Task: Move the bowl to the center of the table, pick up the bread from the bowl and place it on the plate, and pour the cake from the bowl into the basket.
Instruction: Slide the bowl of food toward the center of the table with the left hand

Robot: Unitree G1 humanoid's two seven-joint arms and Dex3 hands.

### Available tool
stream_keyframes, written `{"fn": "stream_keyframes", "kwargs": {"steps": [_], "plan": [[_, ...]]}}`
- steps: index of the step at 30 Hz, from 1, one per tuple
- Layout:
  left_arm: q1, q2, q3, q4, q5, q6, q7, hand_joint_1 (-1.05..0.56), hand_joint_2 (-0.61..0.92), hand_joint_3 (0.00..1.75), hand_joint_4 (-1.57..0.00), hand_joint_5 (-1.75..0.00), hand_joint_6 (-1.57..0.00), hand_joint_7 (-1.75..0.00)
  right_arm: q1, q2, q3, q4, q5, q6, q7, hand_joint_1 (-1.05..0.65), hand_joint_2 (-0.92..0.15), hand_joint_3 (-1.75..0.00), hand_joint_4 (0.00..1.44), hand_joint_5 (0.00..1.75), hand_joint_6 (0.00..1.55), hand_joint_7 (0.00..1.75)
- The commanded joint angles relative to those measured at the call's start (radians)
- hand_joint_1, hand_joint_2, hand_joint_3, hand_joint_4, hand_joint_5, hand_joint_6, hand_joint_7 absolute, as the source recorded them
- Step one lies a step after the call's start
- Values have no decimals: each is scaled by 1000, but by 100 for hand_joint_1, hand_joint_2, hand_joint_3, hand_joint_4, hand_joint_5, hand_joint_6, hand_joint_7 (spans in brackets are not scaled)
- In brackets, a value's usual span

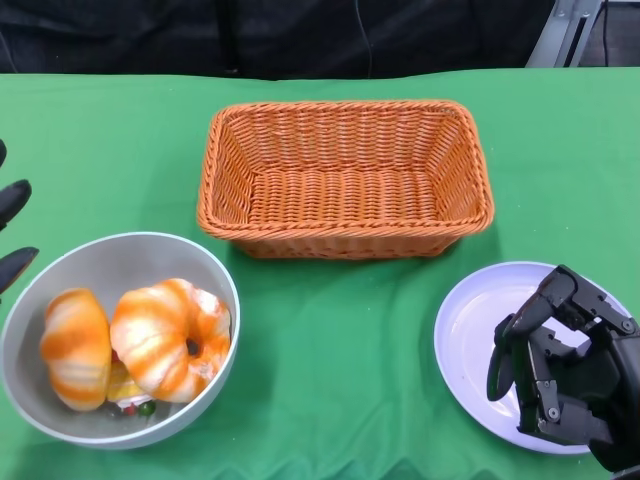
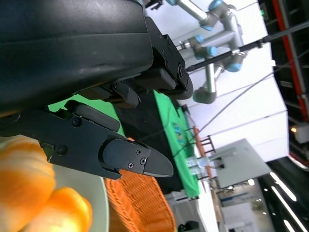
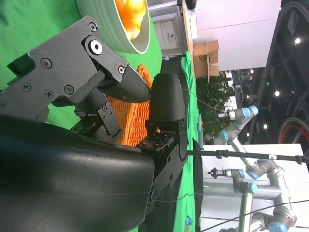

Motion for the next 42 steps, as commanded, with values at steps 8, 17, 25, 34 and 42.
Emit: {"fn": "stream_keyframes", "kwargs": {"steps": [8,17,25,34,42], "plan": [[-50,55,-9,165,48,-53,20,-57,92,20,-46,0,-42,0,-7,-16,-8,4,19,-5,21,-13,-55,-125,81,175,59,163],[-97,70,-28,325,65,-82,1,-59,92,24,-40,0,-35,0,-2,-12,-6,-4,25,10,14,-14,-53,-126,80,175,60,163],[-107,53,-48,363,67,-80,23,-60,92,24,-42,-1,-36,-1,-3,-14,-6,-1,23,-1,15,-14,-52,-128,81,175,61,163],[-119,28,-64,409,68,-72,46,-63,92,23,-42,-1,-37,-1,-4,-15,-6,-3,18,-1,10,-13,-52,-129,82,175,61,163],[-120,27,-70,421,57,-37,40,-63,92,24,-39,0,-34,0,-3,-17,-6,-8,30,10,15,-14,-51,-130,82,175,61,164]]}}
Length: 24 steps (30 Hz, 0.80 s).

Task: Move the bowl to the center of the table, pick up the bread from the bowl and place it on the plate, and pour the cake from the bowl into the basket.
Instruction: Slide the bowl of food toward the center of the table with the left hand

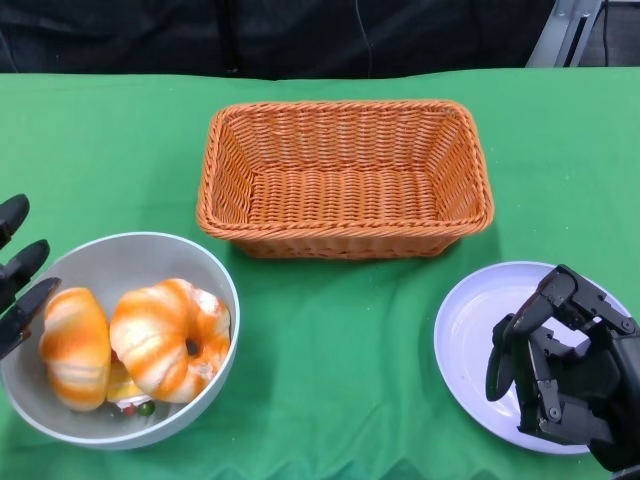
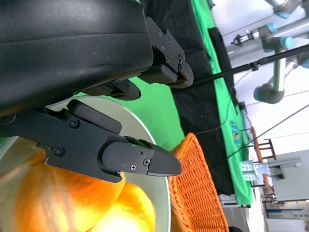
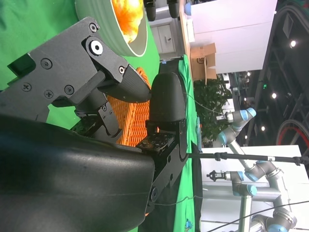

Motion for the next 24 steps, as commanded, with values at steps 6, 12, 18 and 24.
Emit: {"fn": "stream_keyframes", "kwargs": {"steps": [6,12,18,24], "plan": [[-5,2,7,5,-30,38,-9,-61,92,22,-38,0,-34,0,0,-15,-6,-5,9,0,2,-14,-50,-130,82,175,61,164],[-10,3,1,21,-33,45,-20,-63,92,22,-39,0,-34,0,-2,-17,-5,-7,0,-1,-2,-14,-51,-131,82,175,61,164],[-5,-2,-11,12,-27,58,-16,-66,92,20,-40,-1,-34,0,-1,-18,-5,-10,-9,1,-10,-13,-50,-131,82,175,61,164],[4,-14,-23,-7,-27,64,-12,-65,92,19,-39,0,-34,0,-4,-19,-7,0,-2,-8,1,-12,-51,-133,81,175,61,164]]}}
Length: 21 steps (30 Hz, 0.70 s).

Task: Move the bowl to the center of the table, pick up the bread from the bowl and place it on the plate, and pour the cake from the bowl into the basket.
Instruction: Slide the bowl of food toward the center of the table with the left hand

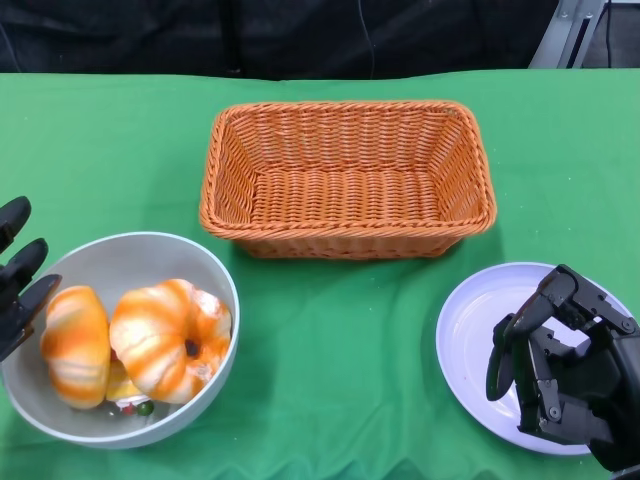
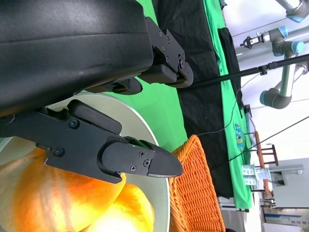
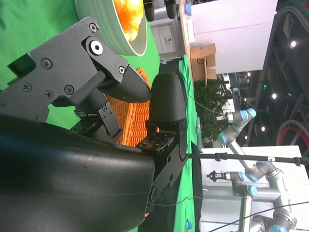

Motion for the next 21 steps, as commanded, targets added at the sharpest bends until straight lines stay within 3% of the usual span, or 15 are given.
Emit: {"fn": "stream_keyframes", "kwargs": {"steps": [1,12,21], "plan": [[21,-13,-11,-23,2,29,-2,-65,92,19,-39,0,-34,0,-3,-19,-6,-2,0,-5,1,-12,-50,-132,81,175,61,164],[88,-72,-34,-199,-16,128,11,-61,92,21,-36,0,-29,0,-7,-19,-7,7,-7,-8,-1,-14,-49,-132,82,175,61,164],[140,-104,-71,-338,46,181,108,-67,92,22,-37,-1,-30,-1,-9,-19,-7,16,-7,-15,3,-14,-50,-131,81,175,60,164]]}}
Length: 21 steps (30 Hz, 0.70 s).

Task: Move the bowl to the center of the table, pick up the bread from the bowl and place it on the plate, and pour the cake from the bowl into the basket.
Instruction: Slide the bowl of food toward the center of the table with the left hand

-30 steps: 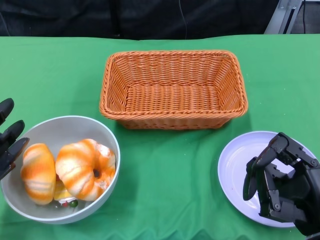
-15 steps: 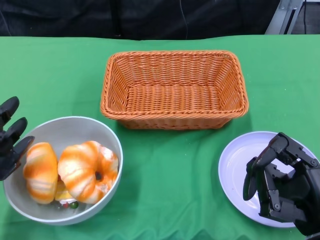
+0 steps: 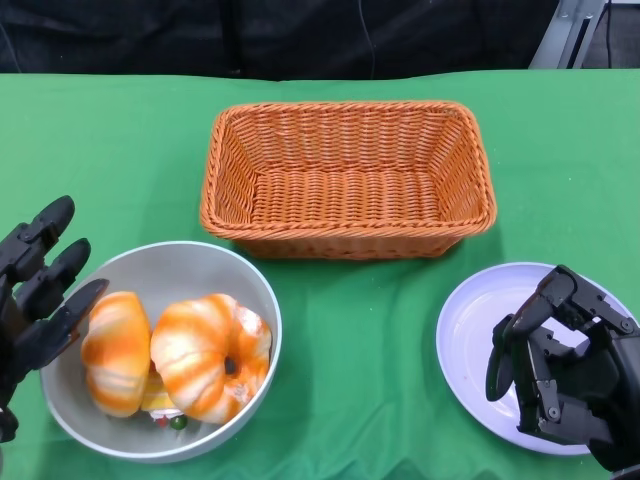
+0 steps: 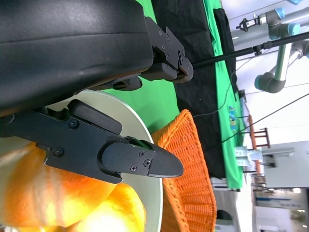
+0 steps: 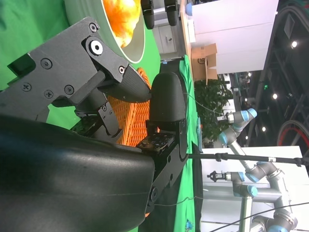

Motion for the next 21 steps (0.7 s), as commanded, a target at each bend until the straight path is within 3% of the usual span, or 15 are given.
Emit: {"fn": "stream_keyframes", "kwargs": {"steps": [1,11,21], "plan": [[28,-21,-14,-44,12,43,35,-66,92,23,-37,0,-30,0,-7,-19,-6,8,-3,-15,4,-14,-50,-131,81,175,60,164],[45,-63,-39,-130,69,109,166,-65,92,27,-36,0,-27,0,-4,-17,-7,5,-7,-15,2,-14,-51,-130,81,175,60,165],[60,-97,-67,-201,81,175,211,-62,92,28,-34,0,-27,0,-7,-13,-5,12,-10,-16,3,-13,-52,-129,81,175,60,166]]}}
